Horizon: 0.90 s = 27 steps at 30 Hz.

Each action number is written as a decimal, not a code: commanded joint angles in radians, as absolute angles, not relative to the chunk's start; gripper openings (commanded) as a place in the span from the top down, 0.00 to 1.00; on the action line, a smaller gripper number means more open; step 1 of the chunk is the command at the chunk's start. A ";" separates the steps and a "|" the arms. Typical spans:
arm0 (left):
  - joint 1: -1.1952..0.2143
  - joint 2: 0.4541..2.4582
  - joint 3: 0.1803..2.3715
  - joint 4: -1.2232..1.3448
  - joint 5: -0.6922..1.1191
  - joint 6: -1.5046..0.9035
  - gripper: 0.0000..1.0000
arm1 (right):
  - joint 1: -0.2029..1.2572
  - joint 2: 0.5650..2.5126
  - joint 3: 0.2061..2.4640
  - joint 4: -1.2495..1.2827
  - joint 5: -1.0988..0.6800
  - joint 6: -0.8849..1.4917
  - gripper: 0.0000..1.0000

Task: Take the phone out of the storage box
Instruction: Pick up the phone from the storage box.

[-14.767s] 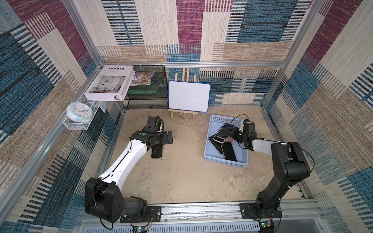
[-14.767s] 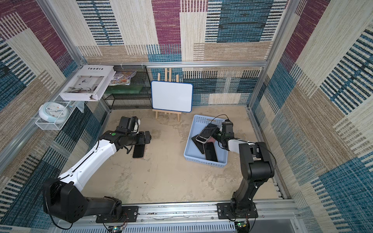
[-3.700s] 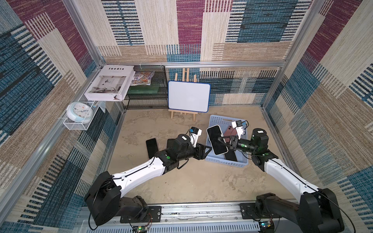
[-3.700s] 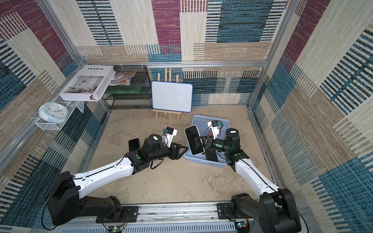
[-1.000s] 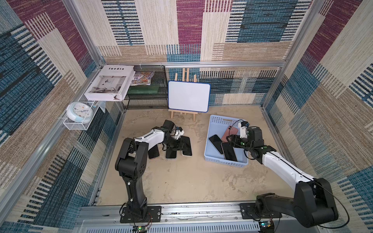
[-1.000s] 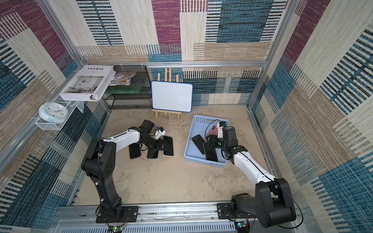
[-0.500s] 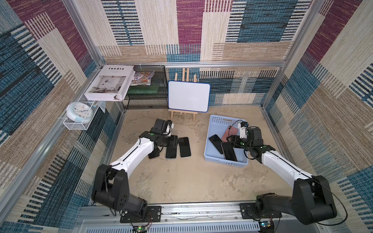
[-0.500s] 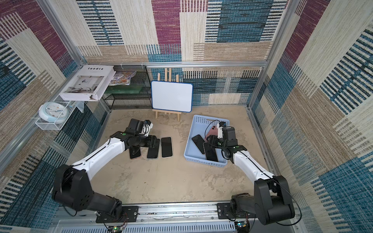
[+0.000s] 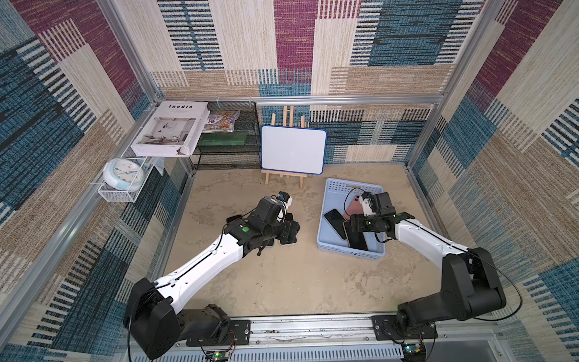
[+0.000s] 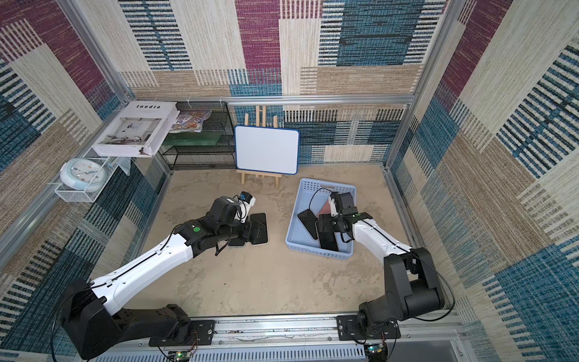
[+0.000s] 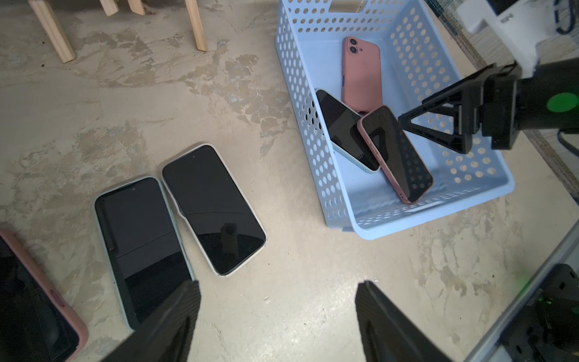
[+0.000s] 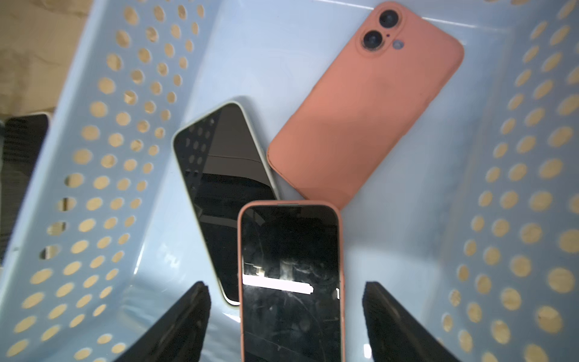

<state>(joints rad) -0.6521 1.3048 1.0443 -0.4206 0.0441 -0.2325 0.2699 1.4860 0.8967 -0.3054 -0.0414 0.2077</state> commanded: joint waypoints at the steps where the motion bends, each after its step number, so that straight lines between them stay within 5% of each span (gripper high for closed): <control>1: -0.670 1.310 1.057 -0.398 0.014 -0.214 0.17 | 0.286 1.524 0.925 -0.369 0.028 0.174 0.12; 6: -0.676 1.299 1.046 -0.390 0.019 -0.207 0.17 | 0.296 1.597 0.966 -0.376 0.006 0.159 0.00; 14: -0.678 1.276 1.016 -0.389 0.023 -0.203 0.17 | 0.297 1.693 0.996 -0.358 0.002 0.163 0.00; 23: -0.678 1.253 1.008 -0.407 0.016 -0.201 0.17 | 0.299 1.755 1.010 -0.336 -0.011 0.176 0.10; 27: -0.678 1.240 1.006 -0.412 0.015 -0.207 0.17 | 0.301 1.746 1.008 -0.338 0.006 0.183 0.28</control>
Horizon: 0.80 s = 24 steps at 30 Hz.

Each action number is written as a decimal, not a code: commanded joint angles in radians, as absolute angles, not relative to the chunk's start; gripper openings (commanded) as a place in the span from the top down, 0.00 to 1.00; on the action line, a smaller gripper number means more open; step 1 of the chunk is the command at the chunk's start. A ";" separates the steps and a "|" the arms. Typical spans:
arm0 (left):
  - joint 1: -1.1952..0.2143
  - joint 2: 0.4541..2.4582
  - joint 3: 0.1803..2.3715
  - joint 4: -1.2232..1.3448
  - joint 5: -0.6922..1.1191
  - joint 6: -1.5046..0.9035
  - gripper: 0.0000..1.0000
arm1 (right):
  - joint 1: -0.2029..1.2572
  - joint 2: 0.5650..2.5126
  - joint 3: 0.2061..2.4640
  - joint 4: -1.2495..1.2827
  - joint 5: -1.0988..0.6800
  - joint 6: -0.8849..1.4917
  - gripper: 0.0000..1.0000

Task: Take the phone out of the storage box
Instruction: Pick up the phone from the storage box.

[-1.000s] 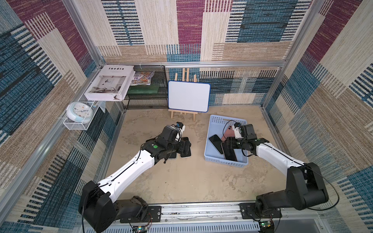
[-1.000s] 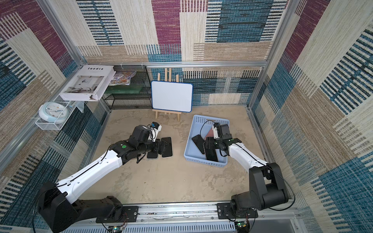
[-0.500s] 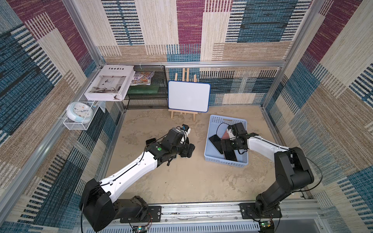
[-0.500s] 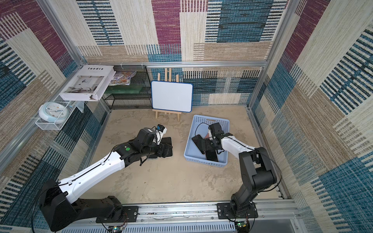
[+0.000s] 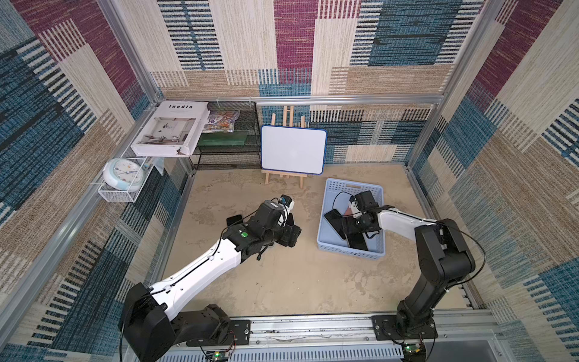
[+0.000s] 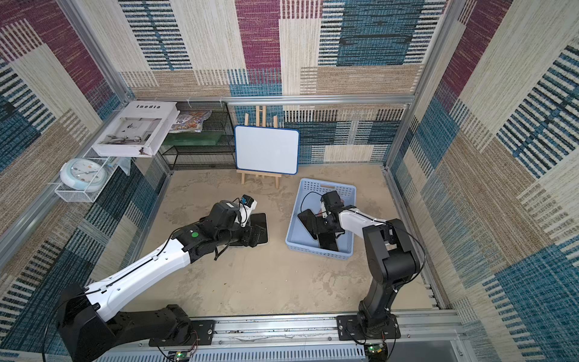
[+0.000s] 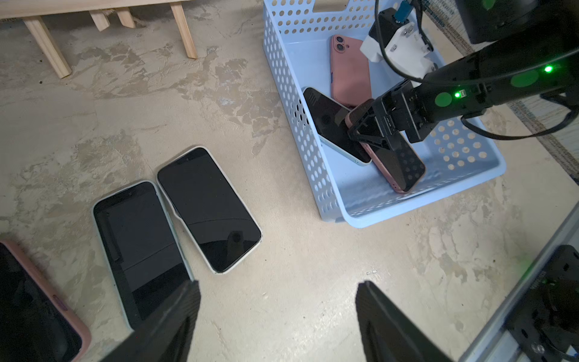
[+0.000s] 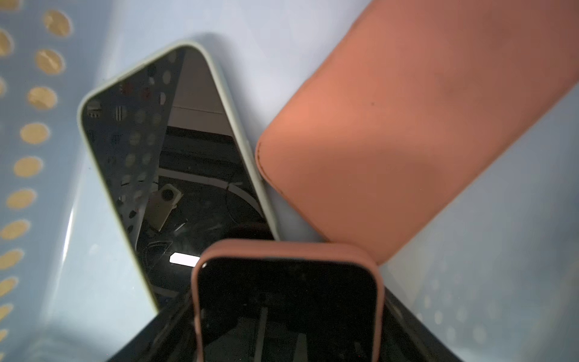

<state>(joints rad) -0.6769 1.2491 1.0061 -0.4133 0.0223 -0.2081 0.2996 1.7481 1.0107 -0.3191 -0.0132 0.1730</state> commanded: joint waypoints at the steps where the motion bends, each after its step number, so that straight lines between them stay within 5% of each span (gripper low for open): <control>1: -0.678 1.238 1.007 -0.414 0.015 -0.208 0.17 | 0.300 1.735 1.008 -0.339 0.011 0.186 0.32; 8: -0.684 1.204 1.011 -0.413 0.026 -0.227 0.17 | 0.303 1.592 1.028 -0.359 0.066 0.202 0.50; 24: -0.791 1.129 0.918 -0.019 0.220 -0.291 0.17 | 0.393 1.290 1.222 -0.328 -0.138 0.345 0.62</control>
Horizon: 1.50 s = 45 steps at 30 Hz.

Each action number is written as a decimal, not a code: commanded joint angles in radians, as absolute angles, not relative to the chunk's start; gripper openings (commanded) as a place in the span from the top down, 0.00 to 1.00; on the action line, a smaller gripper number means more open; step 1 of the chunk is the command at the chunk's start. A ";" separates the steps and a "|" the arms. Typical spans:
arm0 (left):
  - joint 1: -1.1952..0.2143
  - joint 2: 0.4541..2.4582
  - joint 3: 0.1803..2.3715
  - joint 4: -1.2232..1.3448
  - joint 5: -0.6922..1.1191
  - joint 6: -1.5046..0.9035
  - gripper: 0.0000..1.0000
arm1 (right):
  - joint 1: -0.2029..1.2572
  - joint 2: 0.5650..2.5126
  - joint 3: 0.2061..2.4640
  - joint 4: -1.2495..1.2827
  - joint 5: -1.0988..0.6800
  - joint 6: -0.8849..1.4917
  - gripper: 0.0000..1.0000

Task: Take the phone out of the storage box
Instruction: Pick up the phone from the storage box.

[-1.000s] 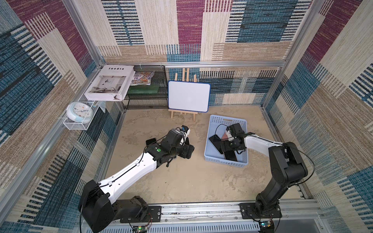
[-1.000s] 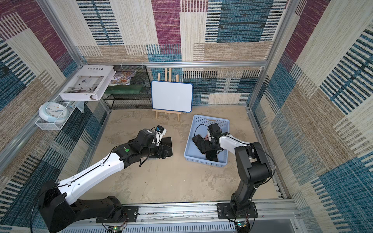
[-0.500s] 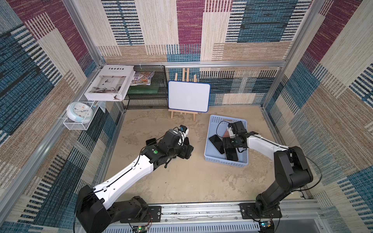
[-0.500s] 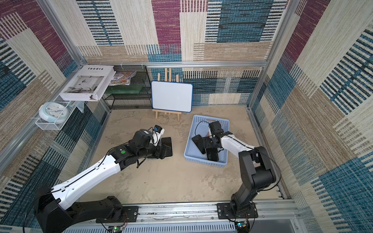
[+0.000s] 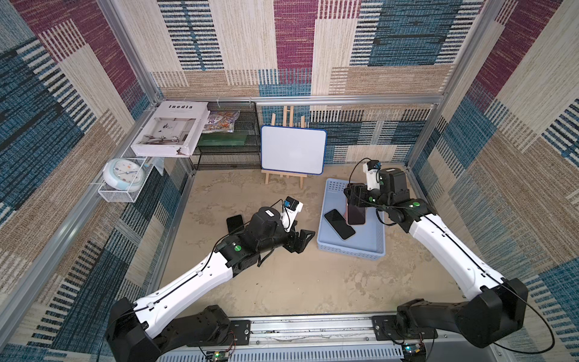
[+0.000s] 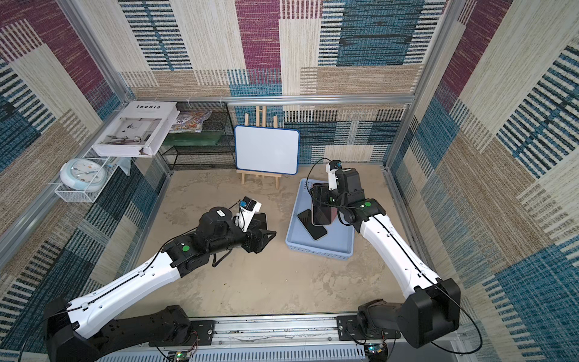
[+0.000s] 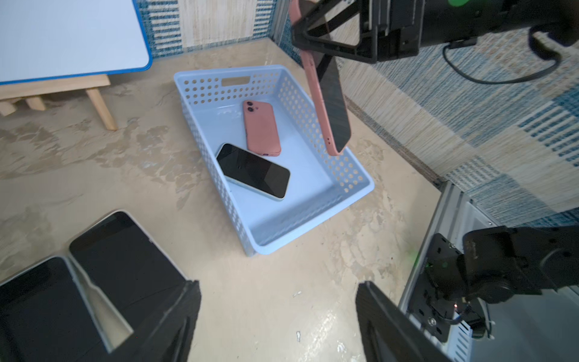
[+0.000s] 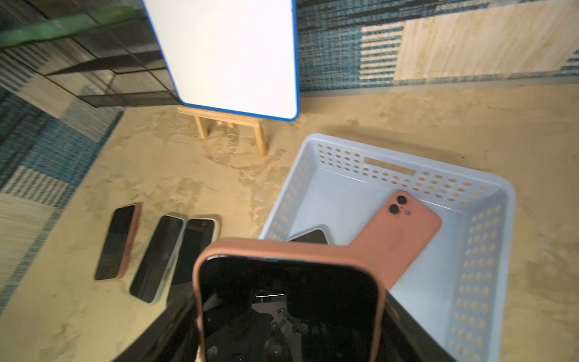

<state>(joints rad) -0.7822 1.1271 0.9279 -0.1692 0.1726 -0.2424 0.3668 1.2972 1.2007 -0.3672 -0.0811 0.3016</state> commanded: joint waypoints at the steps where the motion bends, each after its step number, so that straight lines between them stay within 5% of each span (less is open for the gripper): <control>1: -0.794 1.134 0.912 0.014 0.223 -0.327 0.17 | 0.411 1.290 1.232 -0.326 -0.137 0.349 0.62; 21: -0.857 1.320 0.985 0.173 0.169 -0.442 0.29 | 0.592 1.269 1.253 -0.272 -0.119 0.448 0.65; 29: -0.857 1.353 0.996 0.187 0.140 -0.454 0.46 | 0.607 1.225 1.228 -0.257 -0.115 0.462 0.67; 33: -0.857 1.373 0.994 0.223 0.126 -0.470 0.70 | 0.609 1.212 1.208 -0.250 -0.106 0.462 0.66; 35: -0.856 1.384 1.000 0.224 0.113 -0.484 0.84 | 0.609 1.215 1.193 -0.240 -0.111 0.456 0.55; 36: -0.856 1.387 1.008 0.209 0.099 -0.492 0.96 | 0.609 1.218 1.181 -0.230 -0.109 0.450 0.36; 38: -0.854 1.385 1.026 0.135 0.034 -0.513 1.00 | 0.609 1.224 1.147 -0.214 -0.057 0.456 0.18; 41: -0.835 1.347 1.008 0.058 -0.019 -0.523 1.00 | 0.605 1.208 1.077 -0.169 0.063 0.452 0.04; 45: -0.796 1.255 0.956 -0.071 -0.067 -0.544 1.00 | 0.529 1.183 1.008 -0.163 0.067 0.425 0.01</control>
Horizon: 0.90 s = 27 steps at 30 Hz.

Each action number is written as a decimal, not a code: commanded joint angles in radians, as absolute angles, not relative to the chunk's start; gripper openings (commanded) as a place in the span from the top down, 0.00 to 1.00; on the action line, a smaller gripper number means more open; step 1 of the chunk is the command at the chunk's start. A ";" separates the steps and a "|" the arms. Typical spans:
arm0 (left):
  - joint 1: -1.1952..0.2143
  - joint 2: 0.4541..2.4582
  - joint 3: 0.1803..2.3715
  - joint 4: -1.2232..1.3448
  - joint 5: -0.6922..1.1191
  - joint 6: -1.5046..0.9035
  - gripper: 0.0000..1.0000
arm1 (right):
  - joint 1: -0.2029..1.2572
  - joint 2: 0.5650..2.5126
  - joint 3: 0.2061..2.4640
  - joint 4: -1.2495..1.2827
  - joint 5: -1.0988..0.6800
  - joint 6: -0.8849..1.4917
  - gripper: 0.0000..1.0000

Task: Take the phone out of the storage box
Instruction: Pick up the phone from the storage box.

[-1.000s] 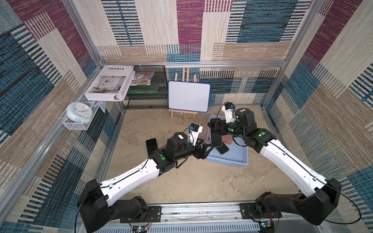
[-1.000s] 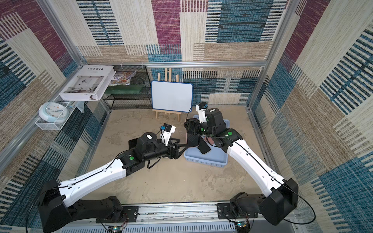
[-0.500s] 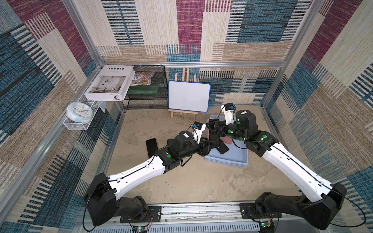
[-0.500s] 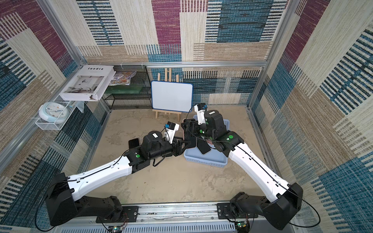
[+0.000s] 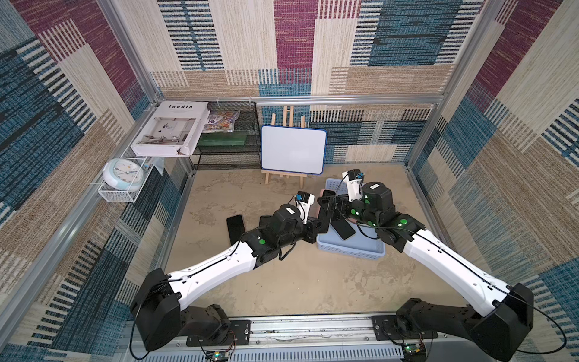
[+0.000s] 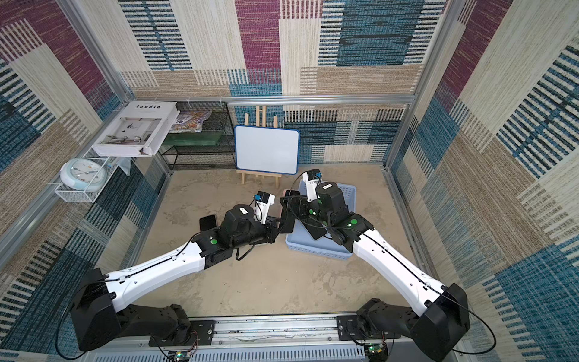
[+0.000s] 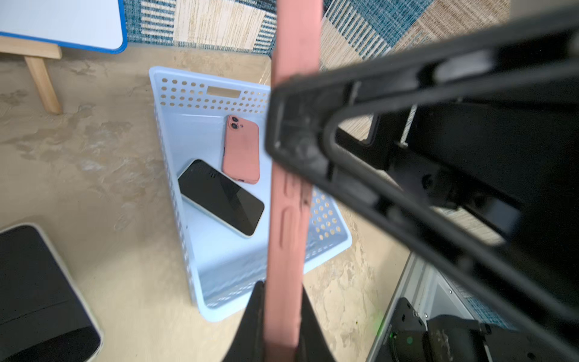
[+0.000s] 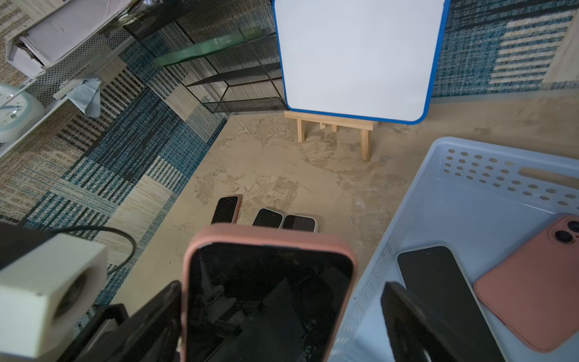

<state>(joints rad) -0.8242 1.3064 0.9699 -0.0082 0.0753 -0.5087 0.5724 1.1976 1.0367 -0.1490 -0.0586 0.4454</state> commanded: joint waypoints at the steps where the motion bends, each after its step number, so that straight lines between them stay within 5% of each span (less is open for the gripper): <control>1: -0.784 1.229 0.940 -0.117 -0.083 -0.547 1.00 | 0.505 1.175 0.984 -0.163 0.051 0.417 0.01; 11: -0.665 1.012 0.775 -0.420 -0.177 -0.615 1.00 | 0.359 1.229 0.785 -0.070 -0.120 0.384 0.03; 20: -0.524 0.713 0.629 -0.592 -0.174 -0.649 1.00 | 0.338 1.346 0.819 -0.089 -0.187 0.330 0.04; 27: -0.372 0.684 0.584 -0.605 -0.104 -0.610 1.00 | 0.328 1.353 0.811 -0.077 -0.244 0.332 0.05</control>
<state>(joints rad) -0.4080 0.6811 0.5865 -0.6304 -0.1440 -0.6380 0.3283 1.3556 0.8108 -0.0917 -0.2062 0.3439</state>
